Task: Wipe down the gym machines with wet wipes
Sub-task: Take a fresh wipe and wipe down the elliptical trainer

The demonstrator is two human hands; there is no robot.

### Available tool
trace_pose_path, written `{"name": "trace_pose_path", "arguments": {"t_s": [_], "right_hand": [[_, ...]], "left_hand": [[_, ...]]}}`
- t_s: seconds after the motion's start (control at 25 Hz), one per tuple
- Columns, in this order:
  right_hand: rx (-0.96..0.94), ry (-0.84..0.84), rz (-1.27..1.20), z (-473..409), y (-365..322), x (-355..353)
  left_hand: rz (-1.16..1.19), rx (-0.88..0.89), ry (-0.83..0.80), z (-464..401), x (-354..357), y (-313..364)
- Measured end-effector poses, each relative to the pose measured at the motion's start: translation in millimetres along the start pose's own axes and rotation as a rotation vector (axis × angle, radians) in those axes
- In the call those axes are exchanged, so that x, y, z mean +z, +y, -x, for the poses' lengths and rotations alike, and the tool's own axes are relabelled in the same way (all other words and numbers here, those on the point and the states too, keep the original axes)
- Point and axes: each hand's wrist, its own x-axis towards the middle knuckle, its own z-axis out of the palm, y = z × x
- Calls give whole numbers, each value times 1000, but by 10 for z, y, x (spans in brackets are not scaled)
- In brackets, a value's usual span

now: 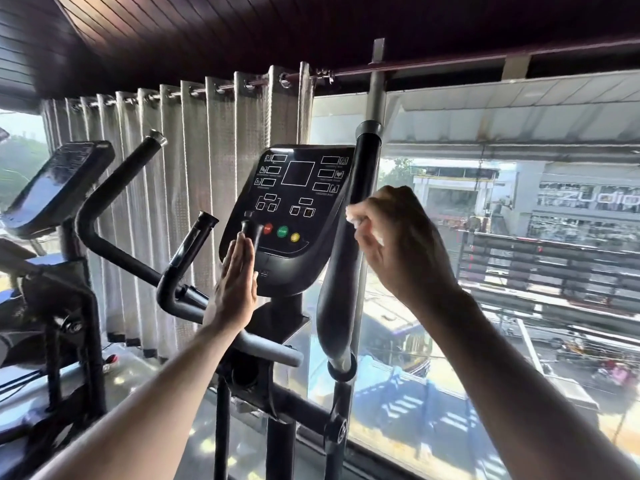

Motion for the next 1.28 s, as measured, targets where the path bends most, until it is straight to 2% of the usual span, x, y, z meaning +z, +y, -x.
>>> {"name": "trace_pose_path", "arguments": {"t_s": [0.12,0.36,0.56,0.68,0.8,0.92,1.04,1.2,1.28], "right_hand": [[-56,-158,-19,116,-109,6],[-249,-265,-43,946,-517,-37],[-282,-301,-14,395,-404,-56],[-176,-318,11,-386,36,117],[-110,-380,175,-1049,552,309],[-92,-365,320,-1453,825,395],[-38,-411,365,-1628,890,434],[370,-724,331,-1951,809,458],[581,-785,332,-2077,816,479]], "left_hand": [[8,21,13,-13,33,-52],[11,-1,-2,19,31,-79],[15,0,10,27,19,-49],[25,-3,2,23,-2,-33],[36,-3,14,60,-21,-7],[20,-22,16,79,-11,-7],[43,-21,15,83,46,-45],[62,-9,52,65,6,32],[96,-16,52,58,-30,36]]}}
